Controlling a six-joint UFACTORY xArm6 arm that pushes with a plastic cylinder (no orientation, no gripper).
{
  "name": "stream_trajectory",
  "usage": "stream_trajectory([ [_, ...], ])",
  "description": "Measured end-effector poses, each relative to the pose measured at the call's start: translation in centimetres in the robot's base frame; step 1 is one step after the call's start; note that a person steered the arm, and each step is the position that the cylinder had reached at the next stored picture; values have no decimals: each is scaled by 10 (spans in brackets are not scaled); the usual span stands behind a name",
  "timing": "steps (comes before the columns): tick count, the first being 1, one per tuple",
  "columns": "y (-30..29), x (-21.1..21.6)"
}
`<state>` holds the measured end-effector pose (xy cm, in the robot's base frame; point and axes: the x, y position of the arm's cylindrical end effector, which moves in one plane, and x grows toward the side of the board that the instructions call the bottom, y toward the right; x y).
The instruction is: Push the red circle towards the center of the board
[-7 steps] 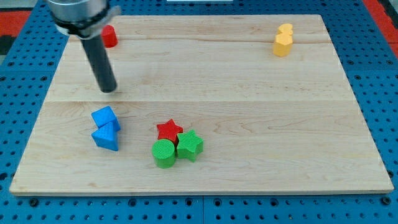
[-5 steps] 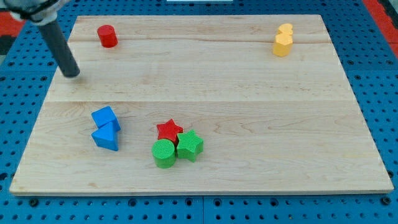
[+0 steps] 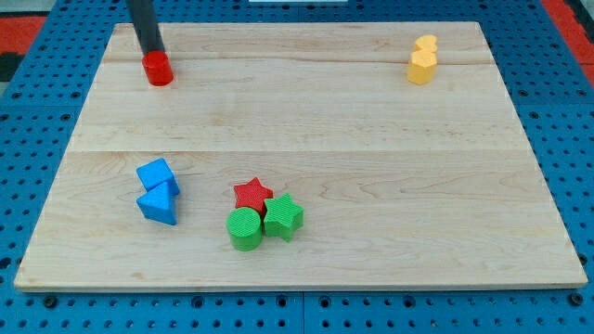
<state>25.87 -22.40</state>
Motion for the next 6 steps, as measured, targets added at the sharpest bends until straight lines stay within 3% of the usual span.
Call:
stream_trajectory([
  [2,19,41],
  [6,148,72],
])
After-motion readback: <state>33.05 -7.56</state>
